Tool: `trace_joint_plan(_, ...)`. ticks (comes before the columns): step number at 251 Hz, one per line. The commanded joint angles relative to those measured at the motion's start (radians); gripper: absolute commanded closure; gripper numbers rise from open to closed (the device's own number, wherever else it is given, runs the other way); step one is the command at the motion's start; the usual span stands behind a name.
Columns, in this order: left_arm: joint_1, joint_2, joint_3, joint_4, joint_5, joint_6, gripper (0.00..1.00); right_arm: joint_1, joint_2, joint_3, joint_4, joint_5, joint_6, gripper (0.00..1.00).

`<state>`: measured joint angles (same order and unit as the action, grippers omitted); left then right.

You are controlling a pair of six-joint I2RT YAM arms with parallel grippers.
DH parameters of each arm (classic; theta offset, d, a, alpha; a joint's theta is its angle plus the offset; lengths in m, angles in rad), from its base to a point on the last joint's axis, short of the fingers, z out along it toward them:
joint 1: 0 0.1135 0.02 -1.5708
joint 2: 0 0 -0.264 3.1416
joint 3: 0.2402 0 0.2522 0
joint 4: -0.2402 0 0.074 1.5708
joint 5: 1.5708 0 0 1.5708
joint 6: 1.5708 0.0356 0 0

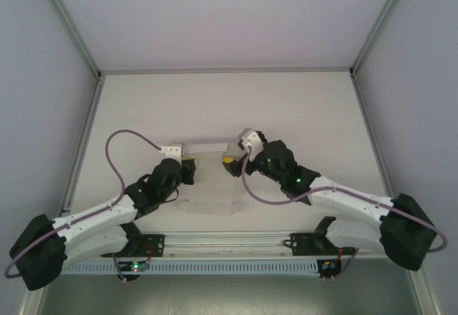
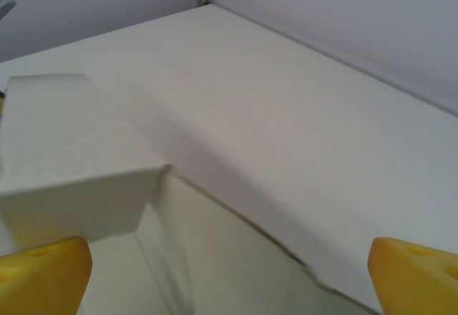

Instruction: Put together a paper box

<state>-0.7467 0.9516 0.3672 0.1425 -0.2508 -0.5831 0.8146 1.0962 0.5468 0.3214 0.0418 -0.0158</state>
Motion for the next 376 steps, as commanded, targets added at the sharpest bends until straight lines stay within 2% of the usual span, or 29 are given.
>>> trace_joint_plan(1, -0.013, -0.022, 0.018, 0.012, -0.063, -0.029, 1.00, 0.004, -0.148, -0.052, -0.071, 0.103, 0.075, 0.01)
trace_joint_plan(53, -0.011, -0.081, -0.009, 0.004, -0.090, -0.044, 1.00, -0.017, -0.470, -0.170, -0.276, 0.109, 0.202, 0.02)
trace_joint_plan(73, -0.011, -0.110, -0.017, -0.001, -0.088, -0.042, 1.00, -0.033, -0.516, -0.194, -0.350, 0.111, 0.232, 0.02)
trace_joint_plan(93, -0.011, -0.130, -0.020, -0.007, -0.079, -0.033, 1.00, -0.053, -0.524, -0.224, -0.350, 0.124, 0.255, 0.02)
trace_joint_plan(140, -0.011, -0.138, -0.021, -0.010, -0.068, -0.028, 1.00, -0.102, -0.436, -0.247, -0.202, 0.023, 0.250, 0.02)
trace_joint_plan(196, -0.010, -0.113, -0.018, 0.001, -0.054, -0.022, 1.00, -0.109, -0.249, -0.177, -0.053, 0.013, 0.196, 0.02)
trace_joint_plan(239, -0.010, -0.101, -0.019, -0.004, -0.059, -0.023, 1.00, -0.107, -0.164, -0.114, -0.033, -0.036, 0.160, 0.02)
trace_joint_plan(317, -0.011, -0.089, -0.020, 0.006, -0.057, -0.023, 1.00, -0.088, -0.097, -0.051, -0.052, -0.109, 0.107, 0.01)
trace_joint_plan(348, -0.011, -0.083, -0.019, 0.020, -0.053, -0.037, 1.00, -0.055, -0.045, -0.046, -0.022, -0.108, 0.114, 0.02)
trace_joint_plan(376, -0.011, -0.078, -0.015, 0.024, -0.056, -0.050, 1.00, -0.024, -0.001, -0.054, 0.031, -0.054, 0.141, 0.02)
